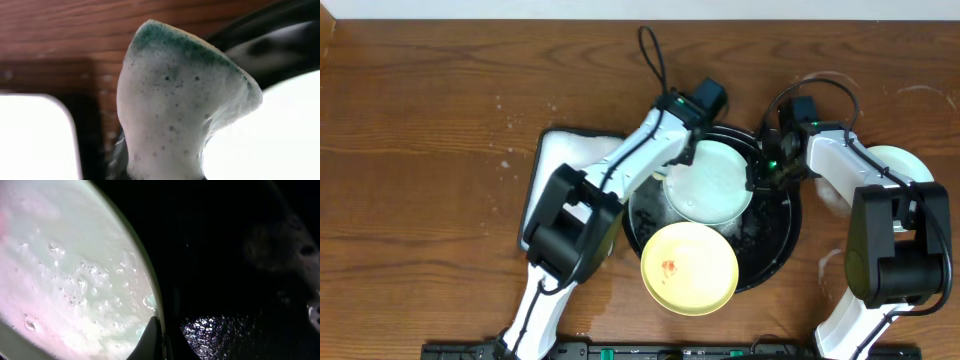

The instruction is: Clean dirty plates on tray and stack at the side

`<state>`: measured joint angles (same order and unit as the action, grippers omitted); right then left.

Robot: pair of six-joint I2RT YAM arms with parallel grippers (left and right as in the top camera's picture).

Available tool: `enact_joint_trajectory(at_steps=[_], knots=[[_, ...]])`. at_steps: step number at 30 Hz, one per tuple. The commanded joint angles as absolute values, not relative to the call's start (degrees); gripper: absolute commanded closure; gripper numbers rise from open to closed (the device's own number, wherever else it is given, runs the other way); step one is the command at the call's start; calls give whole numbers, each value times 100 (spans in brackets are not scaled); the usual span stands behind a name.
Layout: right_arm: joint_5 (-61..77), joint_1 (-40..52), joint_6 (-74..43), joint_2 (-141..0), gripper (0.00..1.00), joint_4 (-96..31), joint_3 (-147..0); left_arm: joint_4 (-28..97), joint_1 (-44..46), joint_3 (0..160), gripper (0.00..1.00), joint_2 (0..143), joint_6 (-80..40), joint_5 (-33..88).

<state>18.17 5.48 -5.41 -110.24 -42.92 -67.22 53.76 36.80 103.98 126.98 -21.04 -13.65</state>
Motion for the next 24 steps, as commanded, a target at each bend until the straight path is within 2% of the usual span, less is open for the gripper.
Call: enact_joint_trajectory(at_steps=[1, 6, 10, 14, 18, 24], knots=[[1330, 534, -401, -11229, 99, -4329, -6578, 5706, 3487, 10538, 92, 12005, -2040, -1017], [1328, 534, -399, -11229, 99, -4285, -6578, 6689, 2974, 10534, 92, 11281, -2016, -858], [1017, 537, -405, -11120, 99, -4353, -6648, 7404, 2206, 10471, 92, 11144, -2016, -854], [460, 657, -521, -10519, 99, -4512, -6713, 7317, 1649, 10016, 92, 11146, -2018, -788], [-266, 1017, -534, -9804, 99, -4613, -6713, 6954, 1225, 9369, 92, 11146, -2016, -233], [-2401, 2084, -530, -8840, 99, -4777, -6713, 6567, 1015, 8665, 92, 11146, -2012, 91]])
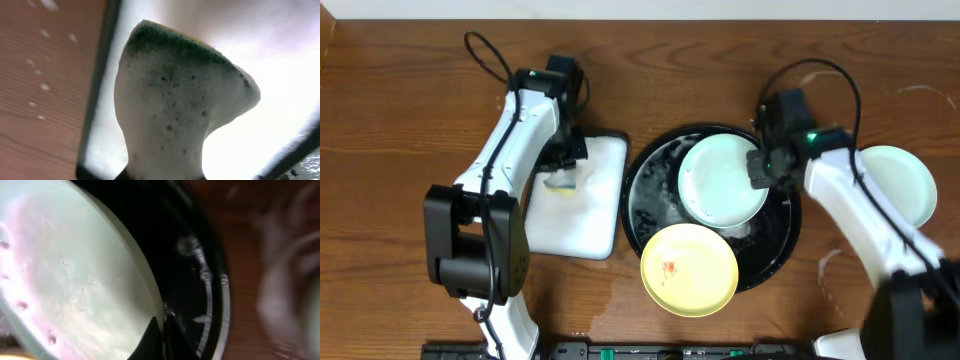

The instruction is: Clean dirty plates on tray and stack at the side

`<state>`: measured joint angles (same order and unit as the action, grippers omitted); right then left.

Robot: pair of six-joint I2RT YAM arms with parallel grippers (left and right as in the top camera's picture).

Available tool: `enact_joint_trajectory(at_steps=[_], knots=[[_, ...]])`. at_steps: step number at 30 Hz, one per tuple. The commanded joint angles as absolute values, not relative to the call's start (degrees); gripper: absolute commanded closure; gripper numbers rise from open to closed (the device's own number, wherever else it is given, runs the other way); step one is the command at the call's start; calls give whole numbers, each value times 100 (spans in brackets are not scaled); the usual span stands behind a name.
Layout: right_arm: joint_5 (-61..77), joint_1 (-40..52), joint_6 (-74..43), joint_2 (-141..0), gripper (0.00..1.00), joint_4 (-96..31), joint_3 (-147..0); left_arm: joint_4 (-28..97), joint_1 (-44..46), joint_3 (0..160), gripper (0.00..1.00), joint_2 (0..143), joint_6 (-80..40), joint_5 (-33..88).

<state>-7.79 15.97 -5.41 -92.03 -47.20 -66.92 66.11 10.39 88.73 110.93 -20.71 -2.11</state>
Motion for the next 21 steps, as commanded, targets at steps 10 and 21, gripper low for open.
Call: enact_joint_trajectory(at_steps=[10, 21], knots=[[-4974, 3706, -482, -8040, 99, -4740, -6713, 6543, 1015, 8641, 92, 11146, -2014, 91], [-6042, 4473, 427, -7981, 99, -4652, -6713, 6543, 1015, 8641, 92, 11146, -2014, 91]])
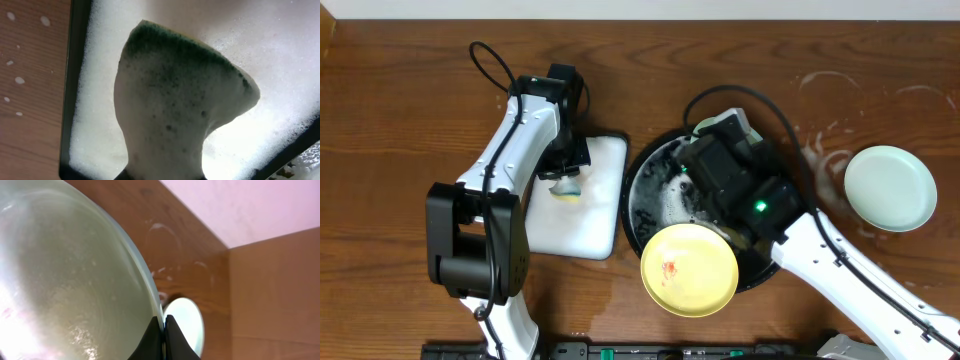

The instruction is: Clean dirty plates on tray and stack at the side

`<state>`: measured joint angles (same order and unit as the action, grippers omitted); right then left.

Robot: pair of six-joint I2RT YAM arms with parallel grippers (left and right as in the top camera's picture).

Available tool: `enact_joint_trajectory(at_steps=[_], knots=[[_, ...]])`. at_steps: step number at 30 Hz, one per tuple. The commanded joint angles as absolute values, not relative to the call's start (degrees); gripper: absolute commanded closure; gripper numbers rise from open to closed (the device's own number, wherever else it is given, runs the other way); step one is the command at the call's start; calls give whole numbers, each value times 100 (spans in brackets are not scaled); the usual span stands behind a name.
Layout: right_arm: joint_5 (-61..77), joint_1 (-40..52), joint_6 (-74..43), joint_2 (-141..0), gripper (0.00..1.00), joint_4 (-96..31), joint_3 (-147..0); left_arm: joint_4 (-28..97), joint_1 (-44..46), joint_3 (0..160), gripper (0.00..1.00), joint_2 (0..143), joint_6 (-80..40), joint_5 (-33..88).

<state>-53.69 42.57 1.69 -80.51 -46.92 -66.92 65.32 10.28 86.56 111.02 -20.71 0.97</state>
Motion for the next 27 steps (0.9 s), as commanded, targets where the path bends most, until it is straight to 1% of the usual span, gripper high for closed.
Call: enact_joint_trajectory(at_steps=[1, 10, 14, 27], knots=[[-6119, 4525, 443, -7981, 99, -4646, -6713, 6543, 1015, 8641, 92, 11146, -2014, 91], [-7314, 5297, 635, -7981, 99, -4606, -6713, 6543, 1015, 8641, 92, 11146, -2014, 91], [-7371, 5435, 635, -7981, 99, -4604, -6713, 6545, 1015, 8641, 92, 11146, -2014, 91], [-7371, 5437, 631, -7981, 99, -4600, -6713, 6547, 1015, 8641, 92, 11146, -2014, 91]])
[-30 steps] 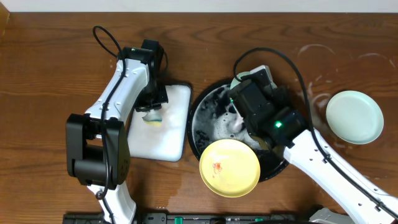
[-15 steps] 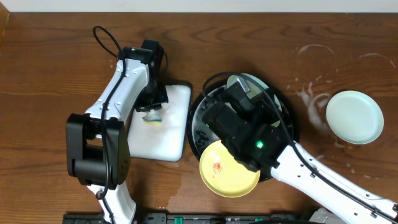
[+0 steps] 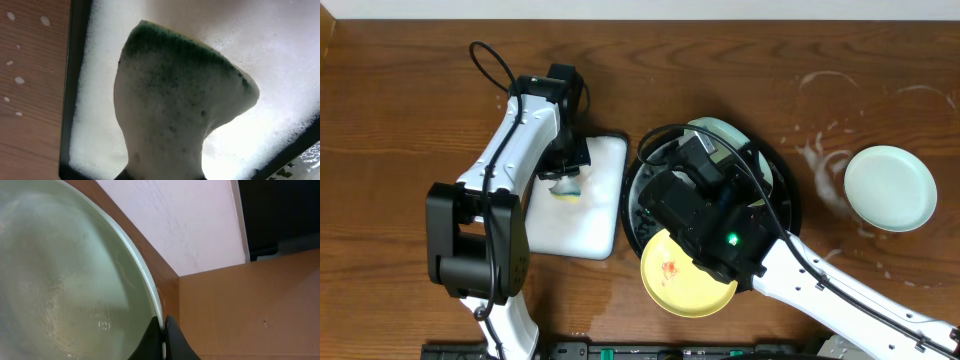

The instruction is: Clean dirty plates on tray and stack at the side

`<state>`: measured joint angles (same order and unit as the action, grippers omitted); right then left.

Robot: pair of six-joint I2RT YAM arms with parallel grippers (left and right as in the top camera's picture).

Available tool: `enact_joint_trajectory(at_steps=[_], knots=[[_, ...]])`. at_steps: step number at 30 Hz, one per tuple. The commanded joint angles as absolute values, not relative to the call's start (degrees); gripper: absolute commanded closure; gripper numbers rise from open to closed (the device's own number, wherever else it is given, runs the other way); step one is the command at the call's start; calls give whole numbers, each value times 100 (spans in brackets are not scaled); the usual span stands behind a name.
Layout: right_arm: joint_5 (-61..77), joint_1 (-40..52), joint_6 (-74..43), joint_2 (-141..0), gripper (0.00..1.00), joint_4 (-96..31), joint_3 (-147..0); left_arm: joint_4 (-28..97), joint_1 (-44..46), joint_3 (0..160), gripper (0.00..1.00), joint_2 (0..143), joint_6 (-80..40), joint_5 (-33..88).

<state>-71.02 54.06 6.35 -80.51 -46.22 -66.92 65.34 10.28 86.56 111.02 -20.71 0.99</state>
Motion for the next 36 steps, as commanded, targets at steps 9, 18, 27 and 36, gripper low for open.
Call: enact_joint_trajectory(at_steps=[9, 18, 27, 36], knots=[[-7371, 5437, 631, -7981, 99, -4600, -6713, 6547, 1015, 8641, 92, 11146, -2014, 91], [-7371, 5437, 628, -7981, 99, -4598, -6713, 6547, 1015, 8641, 92, 11146, -2014, 91], [-5723, 5107, -287, -7983, 99, -4609, -6696, 6545, 1015, 8641, 92, 11146, -2014, 91], [-4069, 3795, -838, -7758, 99, -4840, -6816, 6556, 1015, 8641, 92, 11146, -2014, 91]])
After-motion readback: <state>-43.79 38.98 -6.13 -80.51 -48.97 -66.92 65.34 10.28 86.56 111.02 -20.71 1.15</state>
